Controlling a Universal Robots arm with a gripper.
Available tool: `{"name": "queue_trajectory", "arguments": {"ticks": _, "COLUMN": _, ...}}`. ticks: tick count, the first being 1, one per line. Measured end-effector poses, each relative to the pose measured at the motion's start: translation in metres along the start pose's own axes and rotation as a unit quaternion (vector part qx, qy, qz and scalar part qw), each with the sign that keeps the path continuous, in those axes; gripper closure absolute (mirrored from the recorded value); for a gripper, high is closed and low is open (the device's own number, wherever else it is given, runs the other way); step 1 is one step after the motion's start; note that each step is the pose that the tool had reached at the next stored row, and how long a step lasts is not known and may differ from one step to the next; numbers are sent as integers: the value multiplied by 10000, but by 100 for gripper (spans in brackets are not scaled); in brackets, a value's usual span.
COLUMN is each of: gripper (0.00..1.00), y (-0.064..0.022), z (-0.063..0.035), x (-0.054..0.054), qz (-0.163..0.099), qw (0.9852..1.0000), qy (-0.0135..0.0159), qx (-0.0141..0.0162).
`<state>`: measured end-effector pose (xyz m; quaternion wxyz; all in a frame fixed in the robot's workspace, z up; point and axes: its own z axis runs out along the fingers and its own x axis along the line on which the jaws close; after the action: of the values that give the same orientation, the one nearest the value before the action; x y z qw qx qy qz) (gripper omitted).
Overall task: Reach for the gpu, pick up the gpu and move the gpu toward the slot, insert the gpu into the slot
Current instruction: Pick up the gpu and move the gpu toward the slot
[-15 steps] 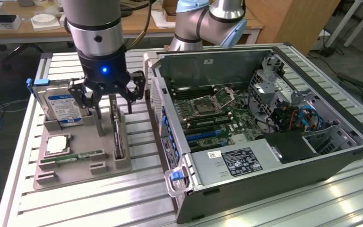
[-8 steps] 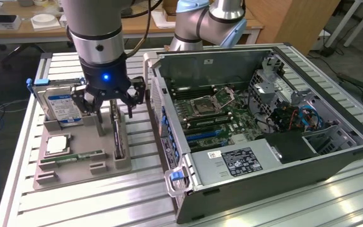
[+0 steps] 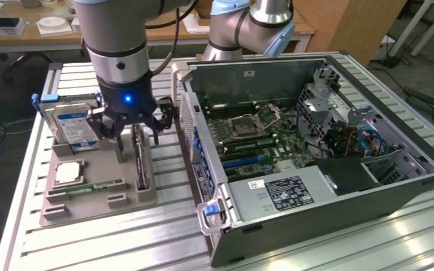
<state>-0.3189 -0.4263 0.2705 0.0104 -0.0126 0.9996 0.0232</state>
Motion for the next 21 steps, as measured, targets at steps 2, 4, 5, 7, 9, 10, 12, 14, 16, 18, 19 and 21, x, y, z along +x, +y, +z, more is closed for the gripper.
{"name": "queue_trajectory", "arguments": {"ticks": 2, "gripper": 29, "y": -4, "z": 26, "x": 0, "qz": 0, "qw": 10000, "qy": 0, "qx": 0}}
{"name": "queue_trajectory", "arguments": {"ticks": 4, "gripper": 29, "y": -6, "z": 50, "x": 2, "qz": 1, "qw": 10000, "qy": 0, "qx": -1}}
{"name": "queue_trajectory", "arguments": {"ticks": 5, "gripper": 29, "y": -8, "z": 62, "x": 2, "qz": 0, "qw": 10000, "qy": 0, "qx": -2}}
{"name": "queue_trajectory", "arguments": {"ticks": 7, "gripper": 29, "y": -9, "z": 84, "x": 2, "qz": 0, "qw": 10000, "qy": 1, "qx": -3}}
{"name": "queue_trajectory", "arguments": {"ticks": 9, "gripper": 29, "y": -10, "z": 105, "x": 2, "qz": 0, "qw": 10000, "qy": 0, "qx": -8}}
{"name": "queue_trajectory", "arguments": {"ticks": 10, "gripper": 29, "y": -11, "z": 117, "x": 3, "qz": 1, "qw": 10000, "qy": 0, "qx": -12}}
{"name": "queue_trajectory", "arguments": {"ticks": 12, "gripper": 29, "y": -13, "z": 138, "x": 3, "qz": 1, "qw": 10000, "qy": -1, "qx": -16}}
{"name": "queue_trajectory", "arguments": {"ticks": 14, "gripper": 29, "y": -17, "z": 157, "x": 4, "qz": 0, "qw": 10000, "qy": 0, "qx": -15}}
{"name": "queue_trajectory", "arguments": {"ticks": 16, "gripper": 29, "y": -21, "z": 181, "x": 4, "qz": 1, "qw": 10000, "qy": 0, "qx": -16}}
{"name": "queue_trajectory", "arguments": {"ticks": 18, "gripper": 29, "y": -23, "z": 210, "x": 5, "qz": 1, "qw": 10000, "qy": 0, "qx": -16}}
{"name": "queue_trajectory", "arguments": {"ticks": 19, "gripper": 29, "y": -23, "z": 224, "x": 5, "qz": 1, "qw": 10000, "qy": -1, "qx": -16}}
{"name": "queue_trajectory", "arguments": {"ticks": 21, "gripper": 29, "y": -25, "z": 253, "x": 6, "qz": 1, "qw": 10000, "qy": 0, "qx": -16}}
